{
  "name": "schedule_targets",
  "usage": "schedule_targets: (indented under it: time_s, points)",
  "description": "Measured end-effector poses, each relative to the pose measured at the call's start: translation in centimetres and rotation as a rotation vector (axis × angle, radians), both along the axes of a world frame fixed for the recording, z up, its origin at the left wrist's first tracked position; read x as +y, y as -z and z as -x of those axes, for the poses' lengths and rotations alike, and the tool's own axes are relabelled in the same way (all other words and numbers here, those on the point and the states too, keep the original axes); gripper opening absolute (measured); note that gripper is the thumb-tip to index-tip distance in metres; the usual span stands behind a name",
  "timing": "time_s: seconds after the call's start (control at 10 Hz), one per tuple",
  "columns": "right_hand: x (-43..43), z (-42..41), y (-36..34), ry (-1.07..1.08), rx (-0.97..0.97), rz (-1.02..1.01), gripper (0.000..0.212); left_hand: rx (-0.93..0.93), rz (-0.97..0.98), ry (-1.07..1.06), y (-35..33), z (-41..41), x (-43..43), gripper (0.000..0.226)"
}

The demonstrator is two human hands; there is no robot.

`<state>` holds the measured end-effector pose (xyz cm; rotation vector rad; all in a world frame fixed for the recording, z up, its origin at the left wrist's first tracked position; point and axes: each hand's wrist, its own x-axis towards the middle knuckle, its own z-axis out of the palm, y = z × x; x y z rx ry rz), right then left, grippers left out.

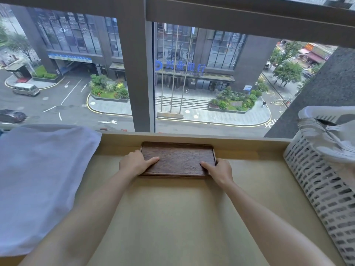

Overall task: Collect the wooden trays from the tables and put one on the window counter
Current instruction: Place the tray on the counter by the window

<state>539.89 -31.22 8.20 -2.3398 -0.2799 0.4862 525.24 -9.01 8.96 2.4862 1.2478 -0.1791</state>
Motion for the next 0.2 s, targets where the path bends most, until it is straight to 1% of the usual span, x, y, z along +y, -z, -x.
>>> schedule_targets:
  time_s: [0.1, 0.2]
  points:
    - [0.13, -0.14, -0.18, -0.040, -0.037, 0.102, 0.047, -0.005, -0.023, -0.026, -0.36, -0.06, -0.57, 0.078]
    - [0.37, 0.10, -0.71, -0.056, -0.052, 0.223, 0.060, -0.044, -0.066, -0.020, -0.79, 0.23, -1.01, 0.072]
